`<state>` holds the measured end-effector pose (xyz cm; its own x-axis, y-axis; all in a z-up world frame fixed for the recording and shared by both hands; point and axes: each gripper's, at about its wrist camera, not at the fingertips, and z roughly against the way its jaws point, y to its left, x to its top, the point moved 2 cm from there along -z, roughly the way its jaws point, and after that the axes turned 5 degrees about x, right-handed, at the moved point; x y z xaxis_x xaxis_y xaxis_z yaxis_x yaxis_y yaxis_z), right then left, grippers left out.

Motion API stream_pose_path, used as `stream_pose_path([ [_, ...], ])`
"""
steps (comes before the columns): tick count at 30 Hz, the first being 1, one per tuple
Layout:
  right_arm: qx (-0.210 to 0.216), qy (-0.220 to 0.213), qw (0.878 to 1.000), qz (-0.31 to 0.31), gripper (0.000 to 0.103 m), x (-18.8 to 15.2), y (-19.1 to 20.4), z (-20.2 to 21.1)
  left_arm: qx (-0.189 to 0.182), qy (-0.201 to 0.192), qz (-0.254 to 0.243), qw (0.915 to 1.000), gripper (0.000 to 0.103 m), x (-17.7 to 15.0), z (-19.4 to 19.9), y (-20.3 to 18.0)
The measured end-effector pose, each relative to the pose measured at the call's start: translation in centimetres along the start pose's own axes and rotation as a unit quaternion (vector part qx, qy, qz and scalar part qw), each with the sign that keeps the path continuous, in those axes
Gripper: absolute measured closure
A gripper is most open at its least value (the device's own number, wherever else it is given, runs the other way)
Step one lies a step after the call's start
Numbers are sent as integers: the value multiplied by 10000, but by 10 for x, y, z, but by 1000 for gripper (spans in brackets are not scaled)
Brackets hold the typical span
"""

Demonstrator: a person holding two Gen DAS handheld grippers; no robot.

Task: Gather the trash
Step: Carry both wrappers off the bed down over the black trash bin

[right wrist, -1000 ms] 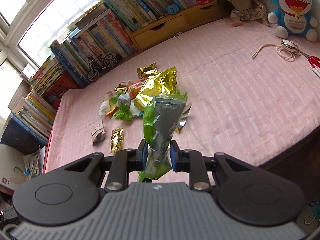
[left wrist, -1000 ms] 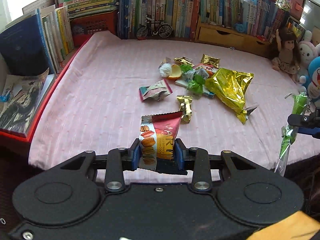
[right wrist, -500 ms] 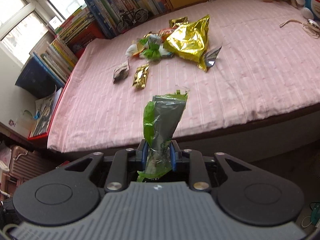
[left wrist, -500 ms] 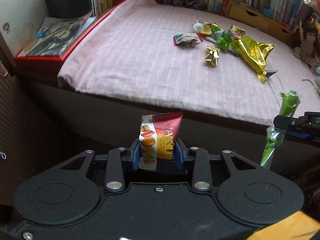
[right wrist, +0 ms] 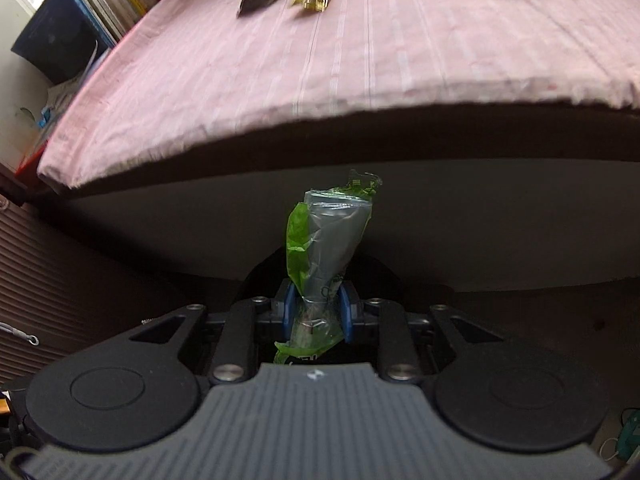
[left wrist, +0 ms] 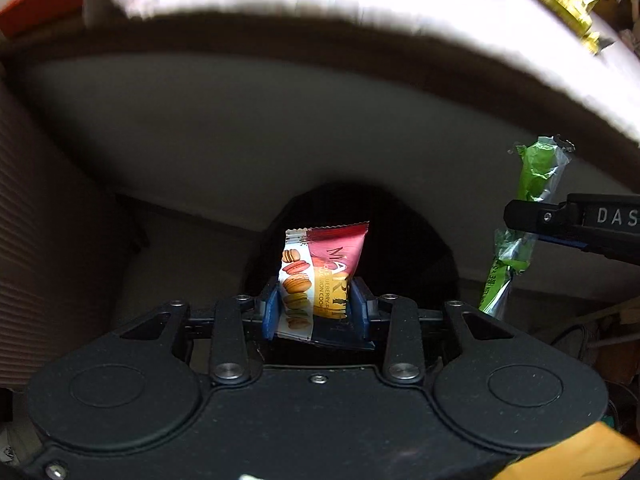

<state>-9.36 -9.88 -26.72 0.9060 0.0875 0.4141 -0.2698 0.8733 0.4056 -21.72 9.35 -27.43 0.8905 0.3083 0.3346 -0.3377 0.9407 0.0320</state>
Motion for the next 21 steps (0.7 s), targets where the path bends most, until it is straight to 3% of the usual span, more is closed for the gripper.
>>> stream_pose_path([
  [11, -293, 768, 9961, 332, 75, -54, -24, -120, -181, 625, 105, 9978, 69, -28, -128, 9],
  [21, -321, 1037, 9939, 217, 74, -70, -36, -162, -235, 878, 159, 9957, 68, -42, -174, 7],
])
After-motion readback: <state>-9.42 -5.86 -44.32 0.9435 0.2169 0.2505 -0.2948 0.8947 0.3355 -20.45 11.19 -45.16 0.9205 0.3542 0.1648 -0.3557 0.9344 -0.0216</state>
